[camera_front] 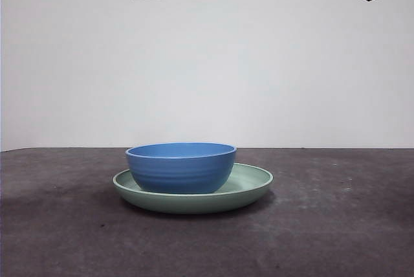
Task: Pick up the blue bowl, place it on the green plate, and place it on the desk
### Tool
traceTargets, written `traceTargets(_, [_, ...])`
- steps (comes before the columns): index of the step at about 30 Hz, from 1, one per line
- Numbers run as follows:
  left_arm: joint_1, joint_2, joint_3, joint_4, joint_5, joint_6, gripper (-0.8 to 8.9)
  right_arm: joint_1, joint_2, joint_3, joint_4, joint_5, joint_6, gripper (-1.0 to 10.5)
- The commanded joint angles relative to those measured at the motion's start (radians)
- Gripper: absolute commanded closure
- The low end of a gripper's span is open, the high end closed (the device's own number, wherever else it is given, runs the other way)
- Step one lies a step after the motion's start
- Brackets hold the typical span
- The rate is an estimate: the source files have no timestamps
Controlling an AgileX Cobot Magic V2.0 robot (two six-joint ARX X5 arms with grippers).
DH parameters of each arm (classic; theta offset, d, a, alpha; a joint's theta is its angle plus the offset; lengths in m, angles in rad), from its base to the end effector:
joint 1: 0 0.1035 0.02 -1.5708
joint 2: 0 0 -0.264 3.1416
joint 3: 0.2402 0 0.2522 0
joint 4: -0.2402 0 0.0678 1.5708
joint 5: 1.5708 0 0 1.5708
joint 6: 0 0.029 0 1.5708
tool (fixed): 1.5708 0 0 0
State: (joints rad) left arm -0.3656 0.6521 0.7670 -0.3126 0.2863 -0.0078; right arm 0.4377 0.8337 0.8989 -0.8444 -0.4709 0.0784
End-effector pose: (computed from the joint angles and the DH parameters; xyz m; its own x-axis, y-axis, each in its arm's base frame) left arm 0.1282 -0.0578 0.3326 0.7775 -0.6000 -0.1884 0.6001 0.7974 -0.0631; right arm 0.1300 0.0754 0.3090 0.3820 0.6797 -0.6262 -0.6182 0.6916 0.3736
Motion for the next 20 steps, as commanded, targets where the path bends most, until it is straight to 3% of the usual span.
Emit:
traceTargets(1, [0.074,-0.108,-0.092,0.159,-0.086,0.023,8.05,0.006,0.008,0.015,0.01,0.0,-0.011,9.4])
traceTargets(7, [0.221,-0.34,-0.306,0.296,-0.212,0.024,8.05,0.006,0.008,0.015,0.01,-0.001,-0.012,9.4])
traceTargets(13, [0.306,-0.493,-0.491,0.295,-0.218,0.023,8.05,0.006,0.007,0.015,0.01,0.0,-0.011,9.4])
traceTargets(20, [0.325,-0.58,-0.624,0.272,-0.219,0.023,8.05,0.006,0.007,0.015,0.01,0.0,-0.011,9.4])
